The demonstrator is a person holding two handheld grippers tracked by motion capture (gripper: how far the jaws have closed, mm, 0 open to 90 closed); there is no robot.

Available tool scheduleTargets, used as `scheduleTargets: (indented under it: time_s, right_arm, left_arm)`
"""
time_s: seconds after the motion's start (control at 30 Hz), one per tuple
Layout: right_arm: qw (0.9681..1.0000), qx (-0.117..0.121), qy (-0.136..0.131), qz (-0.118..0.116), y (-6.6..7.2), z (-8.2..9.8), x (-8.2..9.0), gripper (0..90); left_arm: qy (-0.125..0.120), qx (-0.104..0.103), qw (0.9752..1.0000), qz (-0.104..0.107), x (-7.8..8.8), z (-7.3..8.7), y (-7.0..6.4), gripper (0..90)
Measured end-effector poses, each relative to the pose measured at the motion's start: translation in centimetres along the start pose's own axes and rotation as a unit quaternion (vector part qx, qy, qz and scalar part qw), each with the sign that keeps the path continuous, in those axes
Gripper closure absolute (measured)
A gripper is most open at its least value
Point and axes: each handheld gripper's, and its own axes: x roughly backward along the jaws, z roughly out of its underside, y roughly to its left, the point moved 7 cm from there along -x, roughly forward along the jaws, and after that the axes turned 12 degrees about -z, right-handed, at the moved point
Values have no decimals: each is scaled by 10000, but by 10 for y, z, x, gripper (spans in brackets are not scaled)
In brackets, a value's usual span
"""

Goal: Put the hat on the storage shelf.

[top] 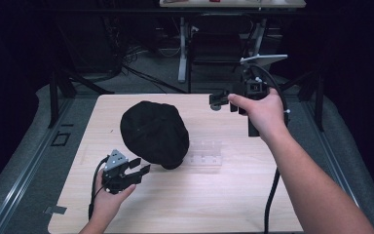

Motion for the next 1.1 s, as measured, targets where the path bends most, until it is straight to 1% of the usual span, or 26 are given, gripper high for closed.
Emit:
scheduleTargets:
  time_s: [0.07, 0.17, 0.27, 0.3, 0.37, 0.4, 0.5, 0.53, 0.6, 0.67, 0.7, 0.8, 0.9, 1.0, 1.07, 1.1]
  right_arm:
    - [9999, 60, -15, 83, -3, 4, 4, 736]
    - [9997, 118, -37, 210, -10, 9, 10, 729]
    - [9993, 159, -98, 329, -19, 15, 15, 704]
    - [9990, 168, -96, 402, -24, 19, 17, 701]
    - [9988, 170, -124, 441, -30, 23, 19, 696]
    - [9985, 172, -116, 498, -34, 27, 21, 687]
    - [9967, 312, -92, 739, -45, 36, 25, 666]
    - [9966, 320, -104, 755, -47, 39, 25, 659]
    - [9966, 293, -107, 762, -53, 46, 27, 634]
    - [9966, 338, -182, 735, -57, 53, 30, 614]
    - [9965, 363, -174, 737, -60, 59, 31, 599]
    - [9946, 571, -257, 823, -65, 69, 33, 565]
    - [9948, 581, -381, 738, -72, 79, 33, 533]
    - [9956, 527, -349, 691, -83, 93, 30, 525]
    - [9947, 576, -340, 775, -93, 103, 28, 516]
    - [9946, 547, -319, 828, -97, 108, 27, 516]
  left_arm:
    - [66, 38, 10000, -52, 3, 5, 6, 526]
    - [99, 154, 9998, -103, 7, 11, 13, 522]
    - [123, 276, 9994, -184, 12, 18, 23, 515]
    - [154, 297, 9992, -212, 13, 20, 26, 515]
    - [157, 366, 9988, -286, 15, 24, 33, 512]
    - [168, 395, 9986, -306, 16, 26, 36, 509]
    - [167, 519, 9979, -337, 18, 32, 44, 499]
    - [158, 572, 9976, -357, 17, 34, 46, 496]
    - [232, 623, 9971, -361, 16, 38, 51, 493]
    - [239, 653, 9969, -370, 16, 40, 52, 493]
    - [245, 650, 9969, -376, 16, 40, 53, 494]
    - [251, 629, 9969, -387, 14, 41, 51, 495]
    - [272, 600, 9972, -367, 13, 42, 49, 495]
    - [268, 548, 9975, -350, 11, 42, 47, 494]
    - [293, 529, 9976, -337, 9, 44, 46, 494]
    - [315, 524, 9976, -340, 8, 44, 46, 493]
